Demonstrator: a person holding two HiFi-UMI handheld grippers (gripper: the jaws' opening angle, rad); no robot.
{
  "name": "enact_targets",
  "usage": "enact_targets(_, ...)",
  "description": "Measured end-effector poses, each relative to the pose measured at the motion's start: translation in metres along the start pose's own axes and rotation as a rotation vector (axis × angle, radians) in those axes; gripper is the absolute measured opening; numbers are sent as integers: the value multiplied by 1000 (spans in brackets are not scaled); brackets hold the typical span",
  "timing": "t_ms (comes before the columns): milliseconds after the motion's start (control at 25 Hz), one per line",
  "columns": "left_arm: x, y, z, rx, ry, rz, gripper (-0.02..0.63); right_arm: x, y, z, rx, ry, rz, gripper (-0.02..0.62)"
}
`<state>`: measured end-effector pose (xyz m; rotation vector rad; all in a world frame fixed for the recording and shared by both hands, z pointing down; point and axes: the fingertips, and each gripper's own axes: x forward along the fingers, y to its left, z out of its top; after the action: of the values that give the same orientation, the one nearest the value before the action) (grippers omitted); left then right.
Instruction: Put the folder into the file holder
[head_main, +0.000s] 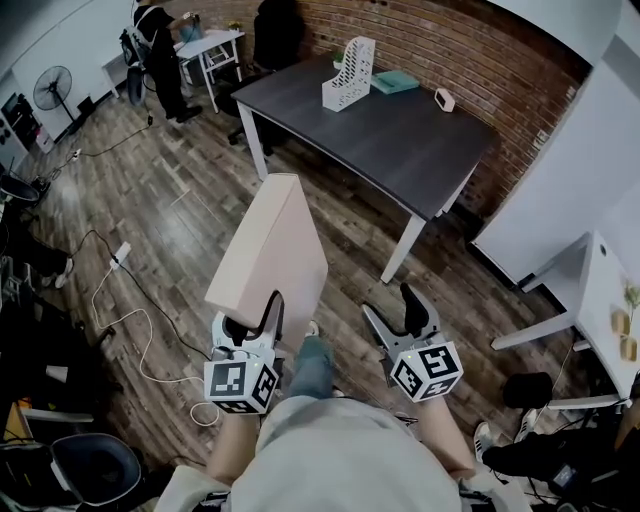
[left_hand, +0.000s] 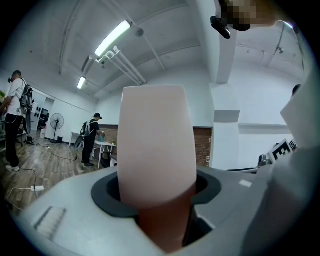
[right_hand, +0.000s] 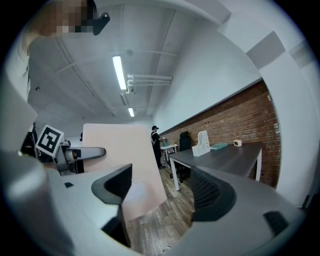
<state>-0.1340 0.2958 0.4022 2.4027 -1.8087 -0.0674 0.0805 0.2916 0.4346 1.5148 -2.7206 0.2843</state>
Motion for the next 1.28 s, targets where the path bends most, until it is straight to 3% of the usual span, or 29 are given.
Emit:
enact_targets(320, 62, 15, 0, -11, -4, -11, 272, 48, -41, 2, 3, 3, -32, 413)
enact_targets(600, 142, 43, 2, -25, 5, -26, 272, 120, -79, 14, 6, 1, -52, 417)
enact_targets(1280, 351, 142, 54, -4, -26, -55, 272, 332, -156, 74, -8, -18, -67, 416)
